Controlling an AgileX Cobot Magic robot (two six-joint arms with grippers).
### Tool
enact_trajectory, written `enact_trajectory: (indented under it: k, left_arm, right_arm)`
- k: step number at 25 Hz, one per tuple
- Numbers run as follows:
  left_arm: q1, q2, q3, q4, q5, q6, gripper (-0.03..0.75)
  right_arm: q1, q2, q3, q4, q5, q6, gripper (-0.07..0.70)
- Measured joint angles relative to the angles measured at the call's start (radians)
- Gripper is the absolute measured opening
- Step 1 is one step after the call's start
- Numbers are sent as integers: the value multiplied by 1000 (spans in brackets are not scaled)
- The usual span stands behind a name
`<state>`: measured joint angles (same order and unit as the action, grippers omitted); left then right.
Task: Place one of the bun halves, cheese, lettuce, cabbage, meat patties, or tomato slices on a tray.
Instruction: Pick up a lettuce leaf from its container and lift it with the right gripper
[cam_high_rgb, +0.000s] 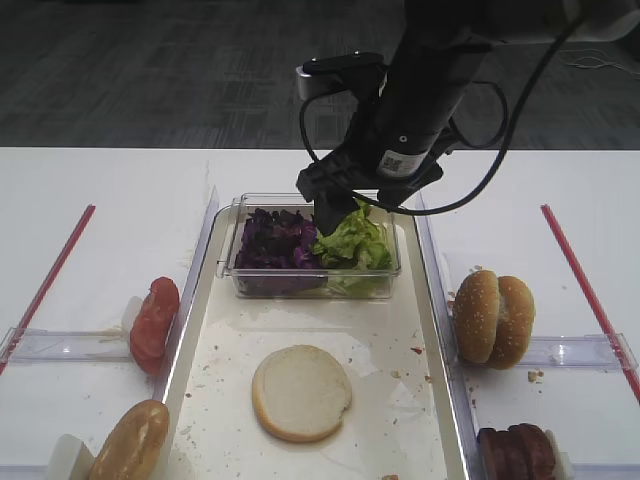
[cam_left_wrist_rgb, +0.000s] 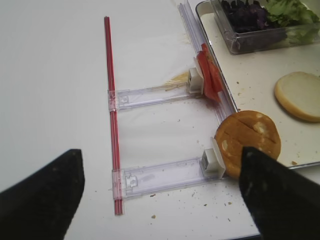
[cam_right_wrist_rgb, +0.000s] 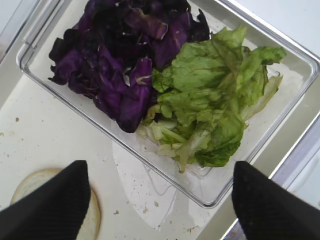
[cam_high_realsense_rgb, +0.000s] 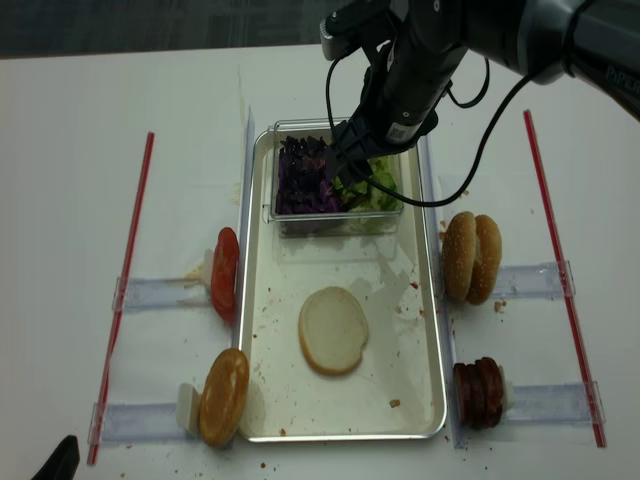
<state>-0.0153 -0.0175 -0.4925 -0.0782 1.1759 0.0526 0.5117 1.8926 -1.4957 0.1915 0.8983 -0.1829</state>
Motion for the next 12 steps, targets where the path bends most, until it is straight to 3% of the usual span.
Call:
enact_trajectory:
  k: [6,12]
  left_arm:
    - [0,0,0,0,0,0,615]
    - [0,0,0,0,0,0,615]
  right_arm:
    - [0,38,-11,0,-3,0,610]
    - [0,128,-108,-10,11,18,588]
